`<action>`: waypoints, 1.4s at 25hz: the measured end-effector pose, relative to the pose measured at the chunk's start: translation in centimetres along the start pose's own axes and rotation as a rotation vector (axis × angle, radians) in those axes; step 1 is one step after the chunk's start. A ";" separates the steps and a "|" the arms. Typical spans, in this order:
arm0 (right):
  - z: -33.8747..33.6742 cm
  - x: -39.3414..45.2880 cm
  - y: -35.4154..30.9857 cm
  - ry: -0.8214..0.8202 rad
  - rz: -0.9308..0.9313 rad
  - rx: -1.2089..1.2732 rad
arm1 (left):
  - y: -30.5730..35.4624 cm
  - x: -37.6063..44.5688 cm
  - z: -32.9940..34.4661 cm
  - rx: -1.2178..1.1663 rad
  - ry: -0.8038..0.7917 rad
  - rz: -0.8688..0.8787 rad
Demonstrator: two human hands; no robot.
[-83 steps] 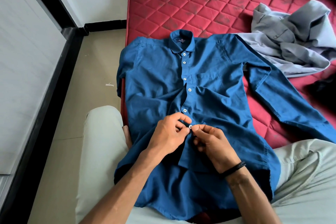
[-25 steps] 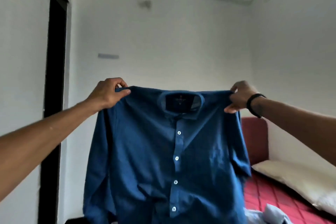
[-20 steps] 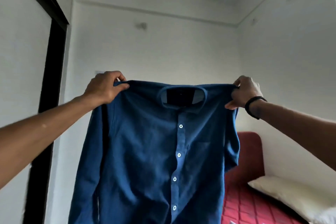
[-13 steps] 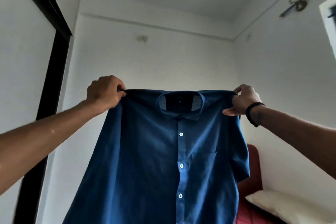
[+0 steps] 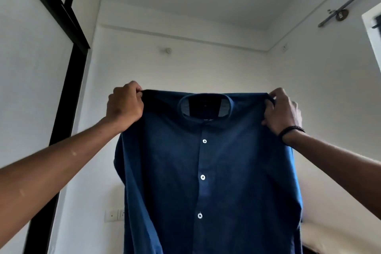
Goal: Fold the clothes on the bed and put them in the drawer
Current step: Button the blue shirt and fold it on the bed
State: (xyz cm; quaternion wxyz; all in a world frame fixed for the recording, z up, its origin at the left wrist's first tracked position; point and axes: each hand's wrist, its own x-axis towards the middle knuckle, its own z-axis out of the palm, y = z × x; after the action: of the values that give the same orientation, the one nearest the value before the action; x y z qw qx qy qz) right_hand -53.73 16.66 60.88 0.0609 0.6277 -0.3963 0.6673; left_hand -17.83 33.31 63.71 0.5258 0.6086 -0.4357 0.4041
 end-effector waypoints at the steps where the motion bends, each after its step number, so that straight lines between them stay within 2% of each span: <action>1: -0.5 0.4 0.4 0.013 -0.173 -0.162 | -0.1 0.4 -0.5 0.044 0.056 0.092; 3: -1.6 1.2 0.6 0.041 -0.441 -0.307 | -0.7 1.5 -1.3 0.061 0.116 0.227; 4: -2.0 2.0 0.5 0.059 -0.502 -0.292 | -1.0 2.2 -1.6 0.077 0.132 0.312; 7: -2.4 5.0 0.1 0.111 -0.532 -0.172 | -1.7 4.2 -2.2 0.120 0.156 0.532; 10: -2.2 7.7 -0.8 0.077 -0.494 -0.174 | -2.0 6.7 -2.2 0.118 0.083 0.584; 13: 0.3 9.0 -0.4 -0.079 -0.352 -0.170 | -2.9 8.1 0.7 0.088 -0.115 0.506; 15: 4.4 8.4 2.3 -0.221 -0.205 -0.158 | -4.9 7.0 4.6 0.113 -0.310 0.386; 18: 13.4 4.8 9.2 -0.398 -0.072 -0.180 | -10.4 2.0 13.7 0.185 -0.607 0.233; 22: 24.2 -2.9 17.0 -0.508 0.057 -0.158 | -17.6 -6.8 25.1 0.225 -0.791 0.105; 24: 27.2 -4.9 19.2 -0.497 0.084 -0.133 | -19.5 -8.9 28.3 0.220 -0.766 0.052; 28: 29.2 -3.5 20.1 -0.411 0.045 -0.069 | -20.2 -8.3 30.4 0.184 -0.600 0.042; 31: 27.4 -2.6 19.9 -0.382 0.010 -0.017 | -19.6 -8.1 28.6 0.149 -0.512 0.043; 35: 22.6 -7.5 20.3 -0.412 -0.017 0.004 | -18.7 -13.1 23.2 0.119 -0.529 0.066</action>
State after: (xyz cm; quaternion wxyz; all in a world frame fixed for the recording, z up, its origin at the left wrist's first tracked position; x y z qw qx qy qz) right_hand -46.09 -7.63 42.73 -0.0172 0.7543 -0.3937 0.5251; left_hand -3.04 12.94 43.08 0.3435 0.7082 -0.5532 0.2728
